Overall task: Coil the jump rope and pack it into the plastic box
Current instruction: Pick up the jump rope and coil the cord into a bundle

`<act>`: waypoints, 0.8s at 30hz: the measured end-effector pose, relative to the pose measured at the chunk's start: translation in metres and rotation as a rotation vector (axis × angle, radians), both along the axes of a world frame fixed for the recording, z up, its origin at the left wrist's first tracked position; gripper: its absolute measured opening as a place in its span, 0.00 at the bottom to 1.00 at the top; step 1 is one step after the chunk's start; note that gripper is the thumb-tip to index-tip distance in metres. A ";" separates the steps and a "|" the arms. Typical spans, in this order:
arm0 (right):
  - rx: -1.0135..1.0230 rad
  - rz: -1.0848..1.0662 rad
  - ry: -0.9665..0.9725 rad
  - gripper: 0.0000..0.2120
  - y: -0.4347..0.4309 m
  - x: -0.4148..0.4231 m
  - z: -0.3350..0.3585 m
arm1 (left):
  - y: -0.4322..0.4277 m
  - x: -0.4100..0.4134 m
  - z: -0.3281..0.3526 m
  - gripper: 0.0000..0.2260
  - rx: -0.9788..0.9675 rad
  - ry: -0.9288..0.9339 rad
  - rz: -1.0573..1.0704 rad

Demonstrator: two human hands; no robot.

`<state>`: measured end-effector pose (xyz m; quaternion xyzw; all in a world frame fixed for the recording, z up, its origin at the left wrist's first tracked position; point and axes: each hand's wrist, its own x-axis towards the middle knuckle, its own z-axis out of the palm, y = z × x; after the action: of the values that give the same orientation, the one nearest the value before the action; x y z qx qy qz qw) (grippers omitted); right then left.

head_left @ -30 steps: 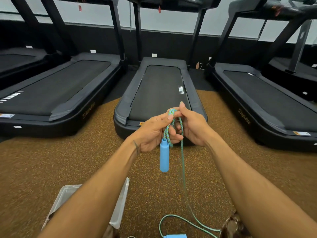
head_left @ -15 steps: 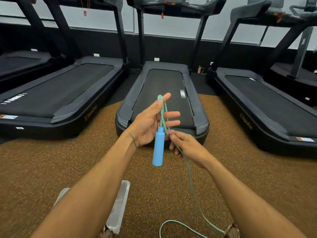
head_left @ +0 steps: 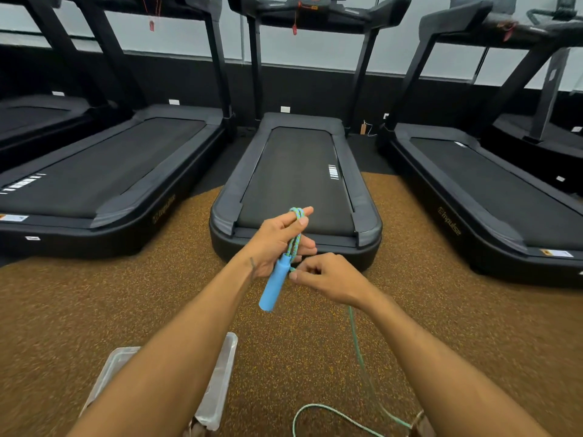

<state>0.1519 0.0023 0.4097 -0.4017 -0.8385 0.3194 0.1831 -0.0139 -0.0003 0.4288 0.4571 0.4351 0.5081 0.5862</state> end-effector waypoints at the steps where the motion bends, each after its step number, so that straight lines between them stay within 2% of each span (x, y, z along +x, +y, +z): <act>1: 0.013 -0.002 0.013 0.12 0.002 -0.001 0.003 | 0.000 0.001 -0.003 0.18 0.000 0.011 -0.017; 6: 0.030 0.019 0.110 0.10 0.010 -0.001 0.015 | -0.002 0.000 -0.005 0.16 -0.005 -0.015 -0.018; 10: 0.065 -0.036 0.229 0.07 0.021 0.004 0.025 | -0.002 -0.004 0.000 0.14 -0.071 0.112 -0.048; 14: 0.108 -0.033 0.348 0.04 0.035 0.008 0.037 | -0.010 -0.001 -0.002 0.15 -0.133 0.116 -0.092; 19: -0.021 -0.027 0.538 0.01 0.040 0.008 0.043 | -0.017 0.008 -0.003 0.17 -0.218 -0.043 -0.180; 24: -0.076 -0.098 0.452 0.07 0.033 0.013 0.046 | -0.019 0.006 0.002 0.19 -0.199 -0.058 -0.246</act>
<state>0.1653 0.0357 0.4553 -0.3668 -0.7430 0.4234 0.3662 -0.0082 -0.0197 0.4304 0.4315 0.4069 0.4000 0.6987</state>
